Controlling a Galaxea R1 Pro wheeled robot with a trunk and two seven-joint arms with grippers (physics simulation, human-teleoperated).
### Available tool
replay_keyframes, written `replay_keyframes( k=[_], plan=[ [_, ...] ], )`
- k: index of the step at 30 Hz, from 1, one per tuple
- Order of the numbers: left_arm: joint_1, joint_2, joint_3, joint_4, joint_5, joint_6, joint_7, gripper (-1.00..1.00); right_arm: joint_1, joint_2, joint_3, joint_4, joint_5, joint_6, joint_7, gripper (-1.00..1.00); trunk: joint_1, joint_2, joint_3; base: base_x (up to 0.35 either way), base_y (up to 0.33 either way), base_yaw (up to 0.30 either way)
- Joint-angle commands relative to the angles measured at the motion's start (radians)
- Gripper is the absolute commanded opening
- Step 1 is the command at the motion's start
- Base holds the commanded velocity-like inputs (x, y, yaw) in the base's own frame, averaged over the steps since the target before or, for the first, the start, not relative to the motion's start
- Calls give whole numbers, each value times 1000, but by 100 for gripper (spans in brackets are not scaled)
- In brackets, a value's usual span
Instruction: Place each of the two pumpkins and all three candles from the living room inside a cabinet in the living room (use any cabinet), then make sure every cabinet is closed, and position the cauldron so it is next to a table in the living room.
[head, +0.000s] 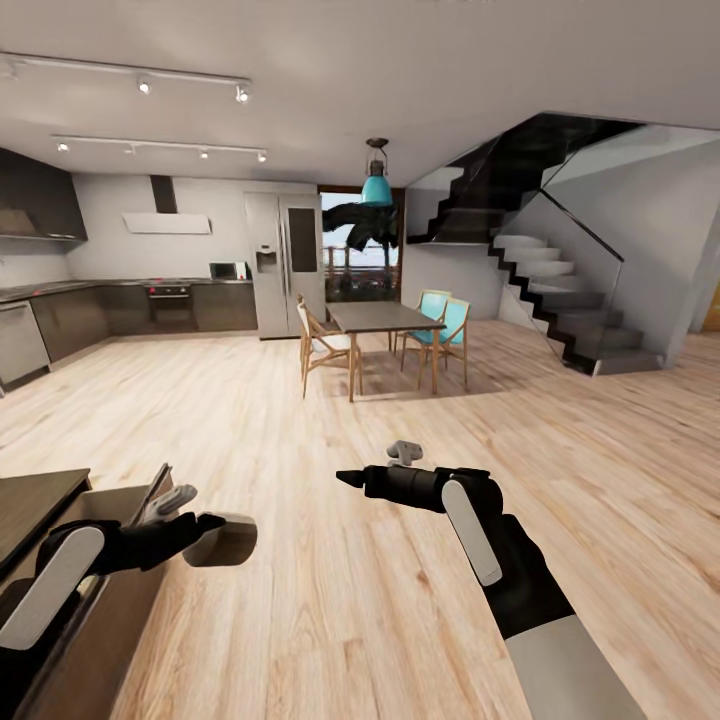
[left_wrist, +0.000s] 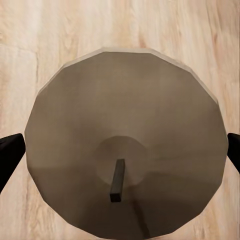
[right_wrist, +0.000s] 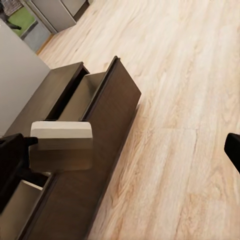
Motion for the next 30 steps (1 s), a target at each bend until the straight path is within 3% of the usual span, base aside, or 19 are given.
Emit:
replay_keyframes(
  k=[1, 4, 5, 8, 10, 13, 17, 30],
  plan=[
    [-1, 1, 10, 0, 11, 1, 9, -100, -1, 0, -1, 0, 9, 4, 8, 100, -4, 7, 2, 0, 0, 0],
    [3, 1, 82, 18, 12, 16, 9, -100, -1, 0, -1, 0, 9, 4, 8, 100, -16, 28, 11, 0, 0, 0],
    [5, 1, 142, 47, 9, 29, 9, -100, -1, 0, -1, 0, 9, 4, 8, 100, -19, 35, 15, 0, 0, 0],
    [8, 1, 196, 72, 6, 36, 10, -100, -1, 1, -1, 0, 10, 4, 8, 100, -31, 56, 24, 0, 0, 0],
    [9, 2, 211, 82, 5, 37, 13, -100, -1, 2, 0, 0, 10, 4, 8, 100, -39, 70, 30, 0, 0, 0],
    [10, 2, 227, 103, 5, 38, 63, -100, -1, 2, 0, 0, 10, 4, 8, 100, -50, 91, 40, 0, 0, 21],
    [10, 1, 274, 109, 5, 38, 122, -100, -1, 2, 2, 0, 10, 4, 7, 100, -65, 119, 52, 0, 0, 145],
    [10, 1, 318, 111, 6, 38, 134, -100, -1, 3, 6, 0, 10, 4, 7, 100, -115, 210, 93, 0, 0, 268]
  ],
)
